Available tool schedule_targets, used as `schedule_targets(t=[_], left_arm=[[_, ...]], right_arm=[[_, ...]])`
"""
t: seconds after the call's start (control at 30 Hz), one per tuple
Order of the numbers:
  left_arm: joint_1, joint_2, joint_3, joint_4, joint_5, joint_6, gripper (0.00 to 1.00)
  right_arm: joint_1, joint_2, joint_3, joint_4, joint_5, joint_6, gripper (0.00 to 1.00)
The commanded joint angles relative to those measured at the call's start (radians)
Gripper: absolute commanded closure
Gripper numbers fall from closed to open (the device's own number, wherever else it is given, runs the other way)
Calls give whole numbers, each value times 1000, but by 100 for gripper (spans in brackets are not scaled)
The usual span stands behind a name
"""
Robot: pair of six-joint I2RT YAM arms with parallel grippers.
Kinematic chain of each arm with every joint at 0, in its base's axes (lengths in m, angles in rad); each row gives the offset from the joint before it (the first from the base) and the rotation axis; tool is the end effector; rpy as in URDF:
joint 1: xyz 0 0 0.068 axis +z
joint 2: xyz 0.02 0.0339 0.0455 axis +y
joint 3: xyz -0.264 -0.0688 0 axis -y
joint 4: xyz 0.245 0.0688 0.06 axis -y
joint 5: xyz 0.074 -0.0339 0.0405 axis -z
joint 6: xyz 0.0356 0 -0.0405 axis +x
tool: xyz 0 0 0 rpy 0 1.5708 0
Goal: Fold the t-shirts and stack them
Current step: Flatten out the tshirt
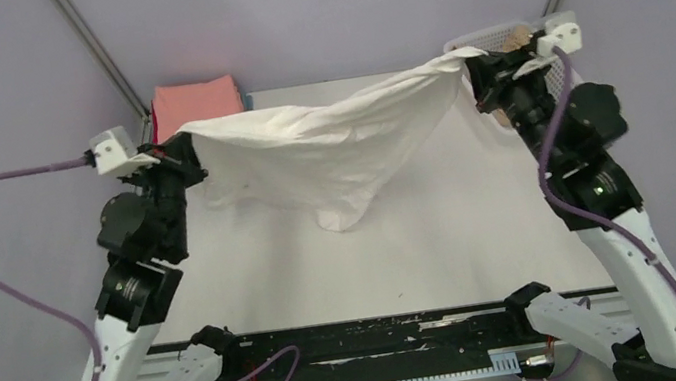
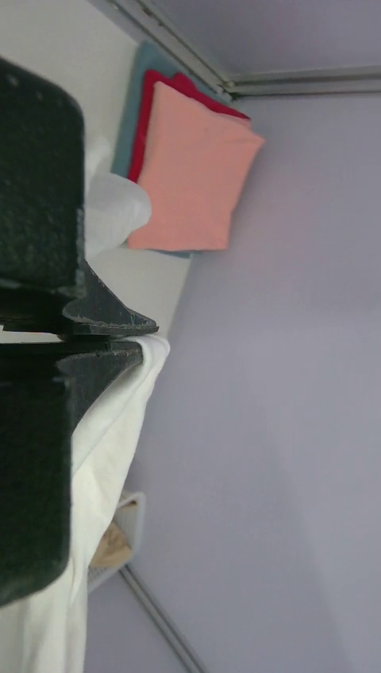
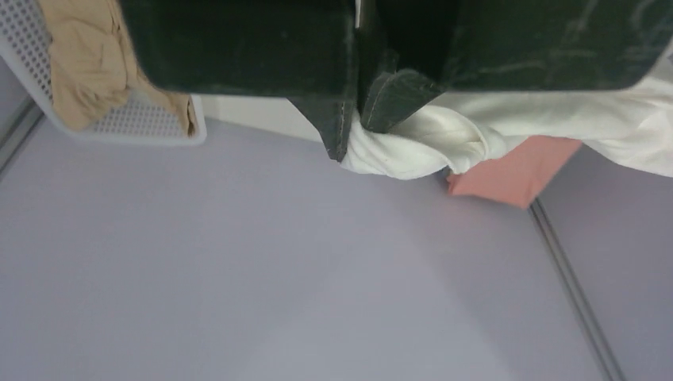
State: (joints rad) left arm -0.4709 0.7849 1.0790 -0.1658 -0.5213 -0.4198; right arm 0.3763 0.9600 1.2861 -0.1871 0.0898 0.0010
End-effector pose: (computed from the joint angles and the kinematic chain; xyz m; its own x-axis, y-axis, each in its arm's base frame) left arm 0.1456 -0.0542 0.4419 0.1232 -0.4593 -0.8797 0.0038 0.8867 -0.4624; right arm 0.1777 0.0668 0.4803 0.1286 0.0519 -0.9903 -0.2835 0.9589 0.0134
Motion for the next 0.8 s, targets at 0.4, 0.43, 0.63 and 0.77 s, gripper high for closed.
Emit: schedule_targets(t=[0.4,0.43,0.63,0.77], left_arm=[[4,-132,480,-133,319,215,100],[3,-118,504,-136,322,221,100],[4,55,474,-66,128,314,100],[12,284,462,-39,11,355,100]], right_arm=[[1,-214,318,-187,-281,-8,100],[1,-209,314,-188,-262,-6,100],[0,-129,241,-203,-36,-6,100],[0,-45,112,-206,216,55,100]])
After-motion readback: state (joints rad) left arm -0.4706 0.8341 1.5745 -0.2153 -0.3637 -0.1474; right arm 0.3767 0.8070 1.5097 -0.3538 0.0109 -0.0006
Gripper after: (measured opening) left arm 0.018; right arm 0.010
